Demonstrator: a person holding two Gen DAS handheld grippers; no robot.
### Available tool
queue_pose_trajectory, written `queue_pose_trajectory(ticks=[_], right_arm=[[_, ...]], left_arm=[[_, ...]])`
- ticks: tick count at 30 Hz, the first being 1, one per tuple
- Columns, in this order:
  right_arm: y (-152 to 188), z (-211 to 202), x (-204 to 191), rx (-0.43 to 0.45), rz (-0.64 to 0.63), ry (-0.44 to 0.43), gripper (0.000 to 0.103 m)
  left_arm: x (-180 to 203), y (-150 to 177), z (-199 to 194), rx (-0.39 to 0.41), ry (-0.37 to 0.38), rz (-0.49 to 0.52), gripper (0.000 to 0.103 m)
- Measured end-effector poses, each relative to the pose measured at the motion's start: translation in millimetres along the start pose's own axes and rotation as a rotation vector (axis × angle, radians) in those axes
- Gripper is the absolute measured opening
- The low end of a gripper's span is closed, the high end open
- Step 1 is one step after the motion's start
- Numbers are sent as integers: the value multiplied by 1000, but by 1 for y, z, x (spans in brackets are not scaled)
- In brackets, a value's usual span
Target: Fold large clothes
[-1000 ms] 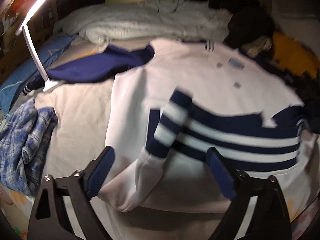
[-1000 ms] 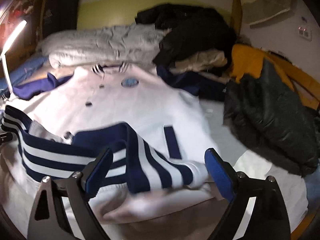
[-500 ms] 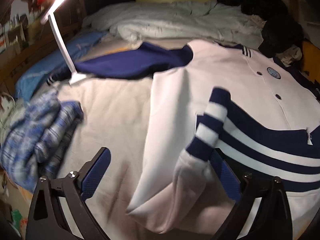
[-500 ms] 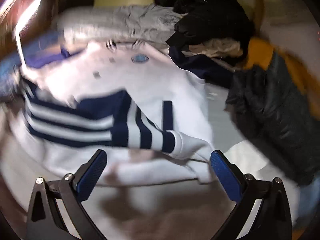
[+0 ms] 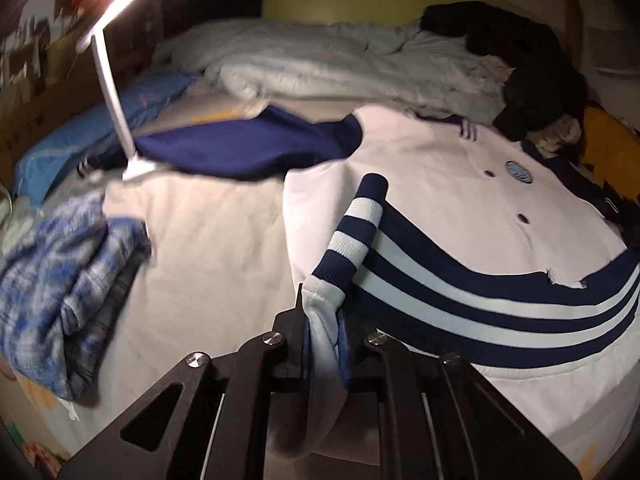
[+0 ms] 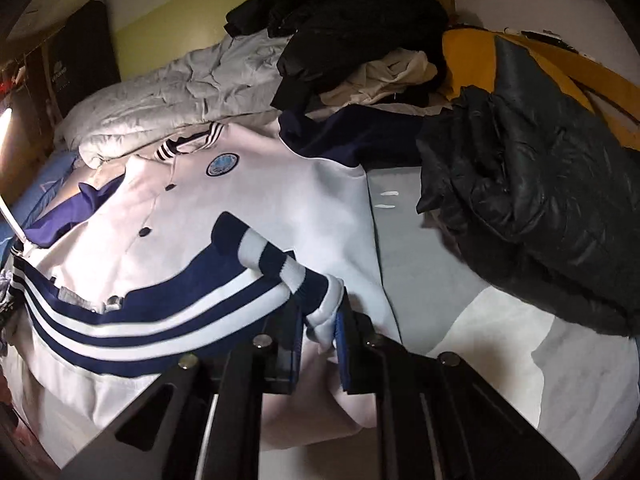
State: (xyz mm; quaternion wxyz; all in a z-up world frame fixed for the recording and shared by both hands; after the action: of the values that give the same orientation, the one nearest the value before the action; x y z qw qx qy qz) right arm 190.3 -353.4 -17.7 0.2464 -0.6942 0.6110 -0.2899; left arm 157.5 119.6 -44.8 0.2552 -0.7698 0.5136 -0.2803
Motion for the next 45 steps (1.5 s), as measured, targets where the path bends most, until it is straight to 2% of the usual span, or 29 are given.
queue_pose_trajectory(ticks=[2, 3, 4, 5, 6, 8, 10, 12, 14, 15, 18, 21, 23, 24, 25, 26, 27, 31, 33, 34, 35, 37, 38, 40, 41, 43, 44, 45], right_arm=[[3, 12, 0, -34, 5, 12, 14], [6, 16, 0, -46, 9, 22, 18], [7, 17, 2, -47, 13, 33, 22], [6, 15, 5, -38, 21, 57, 33], [5, 9, 8, -15, 29, 85, 39], [3, 0, 11, 13, 33, 84, 39], [4, -10, 15, 39, 40, 92, 41], [6, -17, 21, 49, 53, 121, 52], [9, -25, 29, 63, 78, 121, 55], [12, -31, 37, 70, 115, 112, 60], [23, -35, 55, 48, 217, 49, 63], [34, -25, 63, -10, 285, -37, 63], [42, -14, 62, -71, 311, -113, 63], [46, -10, 60, -89, 320, -149, 61], [48, -8, 59, -96, 327, -164, 55], [49, -6, 58, -99, 328, -177, 30], [48, -4, 56, -105, 313, -174, 13], [38, -24, 55, 6, 295, -99, 8], [26, -43, 49, 97, 246, -65, 7], [23, -47, 44, 111, 209, -29, 7], [21, -45, 39, 101, 170, 11, 7], [25, -29, 34, 13, 131, 74, 6], [29, -20, 34, -27, 132, 89, 7], [29, -17, 37, -40, 142, 91, 7], [29, -22, 40, -18, 141, 91, 8], [24, -34, 41, 29, 121, 118, 17], [23, -39, 42, 44, 107, 139, 27], [24, -41, 42, 52, 97, 145, 29]], left_arm=[[-6, 4, 16, -55, -13, -25, 14], [-7, 5, 20, -65, -18, -27, 21], [-8, 5, 20, -62, -29, -31, 25], [-11, 3, 16, -50, -41, -42, 35], [-13, 0, 11, -32, -40, -50, 38], [-16, -4, -3, 1, -16, -55, 39], [-19, -4, -15, 20, -9, -58, 46], [-20, -2, -22, 16, -6, -52, 59], [-24, 1, -23, 0, -39, -56, 74], [-28, 3, -24, -8, -49, -70, 78], [-46, 11, -14, -96, -46, -162, 78], [-62, 23, 5, -226, 32, -300, 78], [-63, 28, 10, -265, 58, -318, 73], [-60, 28, 8, -252, 52, -297, 51], [-55, 27, 6, -242, 58, -269, 34], [-51, 27, 5, -238, 62, -249, 16], [-48, 26, 2, -219, 61, -235, 9], [-48, 5, -31, -41, 29, -213, 7], [-48, 0, -41, 12, -4, -178, 7], [-47, 0, -42, 26, -43, -148, 7], [-47, 2, -39, 25, -80, -124, 7], [-46, 9, -26, -19, -122, -103, 7], [-47, 11, -19, -47, -127, -107, 7], [-48, 14, -12, -75, -137, -113, 7], [-47, 15, -12, -73, -132, -107, 9], [-46, 12, -20, -43, -120, -103, 19], [-46, 11, -25, -26, -111, -110, 29], [-47, 9, -32, -5, -93, -120, 35]])
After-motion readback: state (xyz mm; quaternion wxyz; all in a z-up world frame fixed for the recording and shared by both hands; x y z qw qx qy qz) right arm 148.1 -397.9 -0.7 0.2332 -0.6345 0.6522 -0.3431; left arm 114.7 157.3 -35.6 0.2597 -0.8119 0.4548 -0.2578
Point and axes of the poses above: each gripper's, at about its wrist camera, not at the fingertips, and z roughly the way its jaws point, x to its right, y to its underside, the point moved 4 cm from there along z, roughly the way its jaws point, and after that the axes turned 11 degrees about -z, right-handed, at the moved point
